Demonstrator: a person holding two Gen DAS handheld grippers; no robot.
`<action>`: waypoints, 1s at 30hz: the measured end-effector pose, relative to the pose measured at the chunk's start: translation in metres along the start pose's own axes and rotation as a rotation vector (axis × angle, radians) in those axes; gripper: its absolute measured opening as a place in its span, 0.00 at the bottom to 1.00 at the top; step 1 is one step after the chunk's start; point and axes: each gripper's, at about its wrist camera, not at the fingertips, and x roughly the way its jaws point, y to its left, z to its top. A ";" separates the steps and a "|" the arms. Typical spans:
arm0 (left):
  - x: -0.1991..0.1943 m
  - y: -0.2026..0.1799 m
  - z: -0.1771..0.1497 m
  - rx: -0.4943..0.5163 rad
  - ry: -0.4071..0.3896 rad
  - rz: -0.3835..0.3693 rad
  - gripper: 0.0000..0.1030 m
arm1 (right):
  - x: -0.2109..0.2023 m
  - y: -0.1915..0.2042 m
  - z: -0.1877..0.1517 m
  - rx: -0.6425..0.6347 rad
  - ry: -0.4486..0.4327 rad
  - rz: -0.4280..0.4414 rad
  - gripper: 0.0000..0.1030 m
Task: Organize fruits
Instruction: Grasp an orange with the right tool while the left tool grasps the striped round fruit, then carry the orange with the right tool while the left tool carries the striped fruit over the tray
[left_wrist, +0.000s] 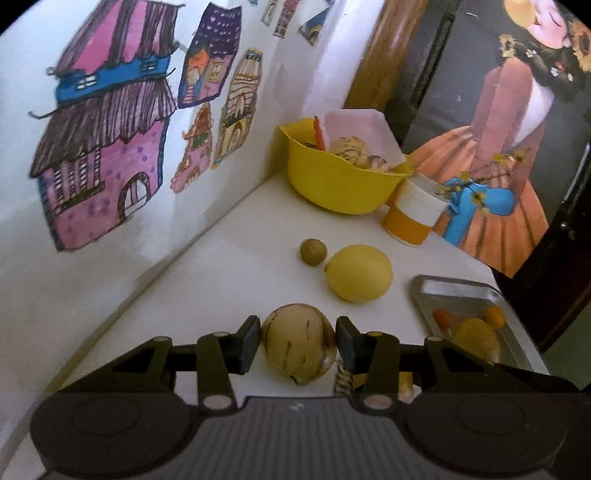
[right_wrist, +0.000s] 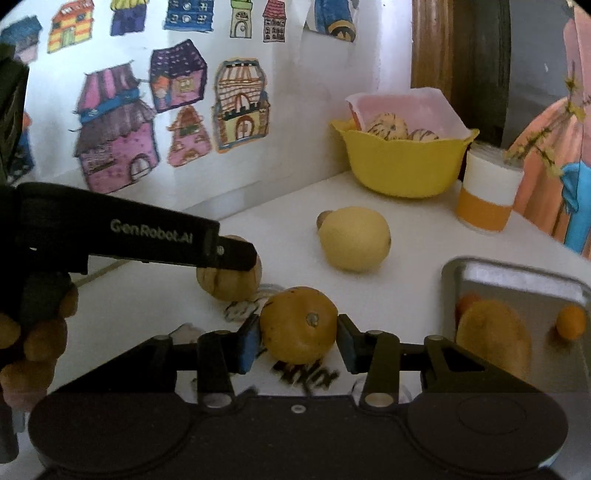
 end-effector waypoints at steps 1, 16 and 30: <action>-0.003 -0.002 -0.003 0.012 0.003 0.002 0.46 | -0.004 0.001 -0.003 -0.001 0.002 0.003 0.44; 0.006 -0.015 -0.015 0.095 0.024 0.056 0.51 | -0.042 0.011 -0.033 -0.030 -0.005 -0.014 0.44; -0.023 -0.036 -0.027 0.070 0.029 0.017 0.48 | -0.069 0.003 -0.046 0.034 -0.076 -0.007 0.44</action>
